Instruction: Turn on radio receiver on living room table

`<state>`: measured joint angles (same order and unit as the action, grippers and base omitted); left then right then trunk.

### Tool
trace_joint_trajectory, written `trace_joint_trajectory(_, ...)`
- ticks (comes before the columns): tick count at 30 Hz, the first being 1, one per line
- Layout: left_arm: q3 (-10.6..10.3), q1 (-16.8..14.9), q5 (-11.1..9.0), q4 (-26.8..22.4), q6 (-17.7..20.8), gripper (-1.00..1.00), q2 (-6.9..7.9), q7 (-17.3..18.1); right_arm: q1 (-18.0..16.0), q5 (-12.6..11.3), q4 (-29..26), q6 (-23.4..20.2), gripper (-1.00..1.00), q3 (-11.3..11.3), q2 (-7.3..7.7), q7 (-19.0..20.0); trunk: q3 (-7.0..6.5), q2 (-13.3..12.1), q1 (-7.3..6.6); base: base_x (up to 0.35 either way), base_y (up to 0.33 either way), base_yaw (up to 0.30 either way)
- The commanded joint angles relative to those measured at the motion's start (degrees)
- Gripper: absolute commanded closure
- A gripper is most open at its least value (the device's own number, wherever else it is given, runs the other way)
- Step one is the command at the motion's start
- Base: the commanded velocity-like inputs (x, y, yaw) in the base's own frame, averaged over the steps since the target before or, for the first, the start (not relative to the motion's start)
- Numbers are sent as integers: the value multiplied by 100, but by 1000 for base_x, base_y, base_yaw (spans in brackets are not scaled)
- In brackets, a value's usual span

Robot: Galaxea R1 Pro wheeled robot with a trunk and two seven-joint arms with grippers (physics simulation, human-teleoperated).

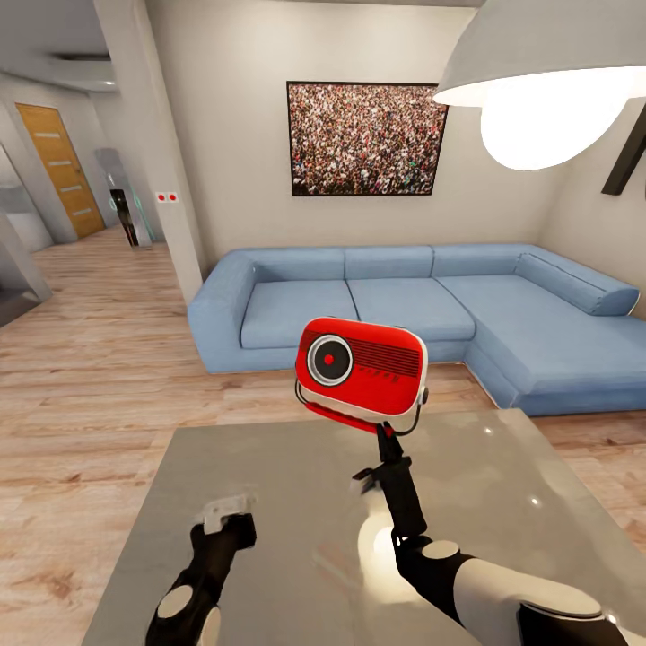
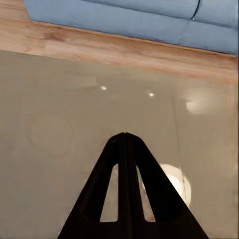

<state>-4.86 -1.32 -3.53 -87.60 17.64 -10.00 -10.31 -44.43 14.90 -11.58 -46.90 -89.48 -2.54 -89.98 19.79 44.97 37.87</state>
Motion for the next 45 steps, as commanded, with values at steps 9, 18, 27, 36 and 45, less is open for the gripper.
trace_joint_trajectory(9, -514, -1200, 138, -54, 1268, 100, 0, 34, 75, 27, 207, -6, 100, -19, 2, -2, 0, 1, 0, 0, 0, 0)
trace_joint_trajectory(18, -627, -1833, -233, -131, 1521, 100, 0, 44, 161, 25, 382, -17, 100, -238, 1, -2, 0, 1, 0, 0, 0, 0)
trace_joint_trajectory(27, -700, -2393, -1398, -126, 1542, 100, 0, 599, 240, 22, 418, -20, 100, -262, -1, -2, 0, 1, 0, 0, 0, 0)
trace_joint_trajectory(36, -1296, -2705, -1927, -85, 1555, 100, 0, 663, 258, 30, 418, -21, 100, -271, -1, -2, 0, 1, 0, 0, 0, 0)
trace_joint_trajectory(45, -1306, -2844, -2171, -14, 1560, 100, 0, 654, 297, 76, 417, -12, 100, -271, -1, -2, 0, 1, 0, 0, 0, 0)
